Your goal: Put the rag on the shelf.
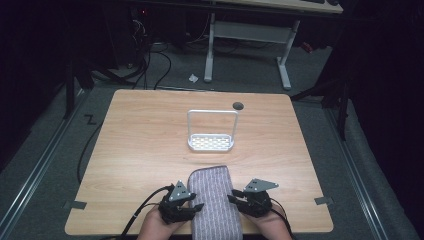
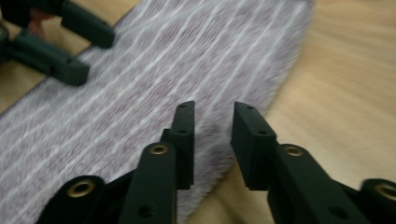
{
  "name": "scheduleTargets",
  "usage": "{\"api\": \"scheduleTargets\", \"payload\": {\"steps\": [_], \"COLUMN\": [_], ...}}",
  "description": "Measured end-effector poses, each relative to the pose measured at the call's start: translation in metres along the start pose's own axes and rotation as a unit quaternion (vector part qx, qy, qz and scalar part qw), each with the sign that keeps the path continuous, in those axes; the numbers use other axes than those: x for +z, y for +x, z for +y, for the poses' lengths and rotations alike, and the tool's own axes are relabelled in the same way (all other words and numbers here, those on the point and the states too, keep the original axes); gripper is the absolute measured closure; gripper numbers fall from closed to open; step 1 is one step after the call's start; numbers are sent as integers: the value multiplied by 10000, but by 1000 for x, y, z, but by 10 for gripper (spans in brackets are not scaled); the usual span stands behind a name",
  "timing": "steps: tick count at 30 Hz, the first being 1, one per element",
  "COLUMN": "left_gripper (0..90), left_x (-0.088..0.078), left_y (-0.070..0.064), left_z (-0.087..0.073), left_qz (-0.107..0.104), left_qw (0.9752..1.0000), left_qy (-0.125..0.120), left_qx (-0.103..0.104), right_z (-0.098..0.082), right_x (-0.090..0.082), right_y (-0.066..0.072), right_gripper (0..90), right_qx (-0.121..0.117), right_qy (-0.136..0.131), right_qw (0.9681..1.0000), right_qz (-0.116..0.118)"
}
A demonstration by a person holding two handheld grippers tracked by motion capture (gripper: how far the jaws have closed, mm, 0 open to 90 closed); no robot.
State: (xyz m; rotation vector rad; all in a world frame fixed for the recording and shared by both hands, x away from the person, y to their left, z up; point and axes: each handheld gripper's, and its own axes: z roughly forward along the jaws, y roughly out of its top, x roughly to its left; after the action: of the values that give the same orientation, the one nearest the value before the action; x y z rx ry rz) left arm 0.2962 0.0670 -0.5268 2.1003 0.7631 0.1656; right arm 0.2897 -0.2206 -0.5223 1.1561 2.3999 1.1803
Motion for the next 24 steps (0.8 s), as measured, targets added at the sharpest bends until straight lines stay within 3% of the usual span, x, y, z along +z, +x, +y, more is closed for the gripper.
{"api": "scheduleTargets", "payload": {"steps": [1,3,5,11,19,22,24], "left_gripper": [478,447,443,440,412,475,514], "left_x": [0,-5,-6,12,31,34,35], "left_y": [0,11,29,51,55,47,46], "left_z": [0,4,8,16,25,27,27], "left_qz": [0,299,531,732,854,998,1016], "left_qw": [10000,9993,9967,9934,9937,9941,9941], "left_qy": [0,-204,-373,-338,-113,-21,-14], "left_qx": [0,-116,-484,-810,-721,-420,-393], "right_z": [1,0,-1,0,2,2,3], "right_x": [-1,-4,-6,-8,-4,-4,-4], "right_y": [-2,-5,-7,-10,-12,-14,-14], "right_gripper": [628,606,589,587,603,615,618], "right_qx": [78,123,115,122,204,269,275], "right_qy": [-70,-167,-222,-306,-328,-344,-335], "right_qw": [9999,9997,9995,9991,9986,9983,9981], "right_qz": [-10,-132,-206,-256,-368,-386,-430]}}
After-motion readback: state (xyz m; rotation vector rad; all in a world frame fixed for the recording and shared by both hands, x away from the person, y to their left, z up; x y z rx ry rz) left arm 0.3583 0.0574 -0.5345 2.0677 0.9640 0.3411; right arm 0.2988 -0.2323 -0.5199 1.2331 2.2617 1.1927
